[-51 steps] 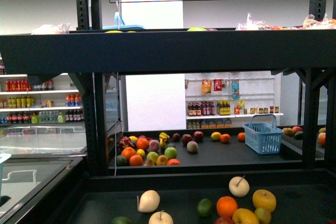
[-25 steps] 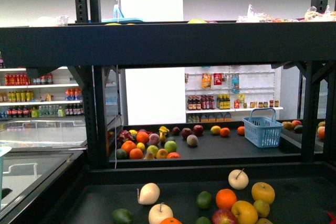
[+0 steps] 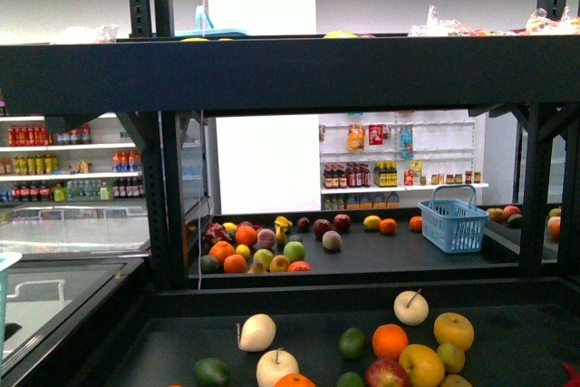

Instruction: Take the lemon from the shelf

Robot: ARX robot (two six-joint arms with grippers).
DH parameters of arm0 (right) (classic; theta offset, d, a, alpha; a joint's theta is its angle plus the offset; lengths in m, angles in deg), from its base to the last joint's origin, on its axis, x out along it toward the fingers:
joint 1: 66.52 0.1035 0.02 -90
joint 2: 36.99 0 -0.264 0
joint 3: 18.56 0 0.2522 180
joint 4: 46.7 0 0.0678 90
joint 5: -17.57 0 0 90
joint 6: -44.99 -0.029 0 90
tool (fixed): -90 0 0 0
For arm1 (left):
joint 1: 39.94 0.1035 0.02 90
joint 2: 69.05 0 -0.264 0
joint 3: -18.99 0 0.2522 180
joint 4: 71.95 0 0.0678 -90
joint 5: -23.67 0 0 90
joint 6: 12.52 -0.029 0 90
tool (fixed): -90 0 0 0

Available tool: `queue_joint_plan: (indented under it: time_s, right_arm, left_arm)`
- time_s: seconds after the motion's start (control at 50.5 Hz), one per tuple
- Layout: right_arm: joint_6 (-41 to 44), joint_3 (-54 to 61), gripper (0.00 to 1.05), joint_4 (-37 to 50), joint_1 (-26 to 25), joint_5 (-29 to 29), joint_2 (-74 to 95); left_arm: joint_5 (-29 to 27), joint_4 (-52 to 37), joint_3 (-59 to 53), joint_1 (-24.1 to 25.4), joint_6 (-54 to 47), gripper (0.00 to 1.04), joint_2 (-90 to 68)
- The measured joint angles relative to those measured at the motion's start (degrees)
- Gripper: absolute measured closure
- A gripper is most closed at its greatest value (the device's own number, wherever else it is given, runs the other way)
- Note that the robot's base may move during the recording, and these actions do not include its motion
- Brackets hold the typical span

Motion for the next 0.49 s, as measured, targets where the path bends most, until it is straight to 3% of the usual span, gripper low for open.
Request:
queue_joint_plan:
  time_s: [0.198, 0.495]
  right_arm:
    - [0.00, 0.00, 0.08, 0.00, 0.00, -0.02, 0.00]
    - [0.00, 0.00, 0.08, 0.00, 0.00, 0.00, 0.00]
  left_arm:
    - [1.36, 0.96, -2.01, -1.03, -5.11, 0.88, 3.30]
    - [14.47, 5.70, -3.61, -8.55, -24.50, 0.88, 11.39]
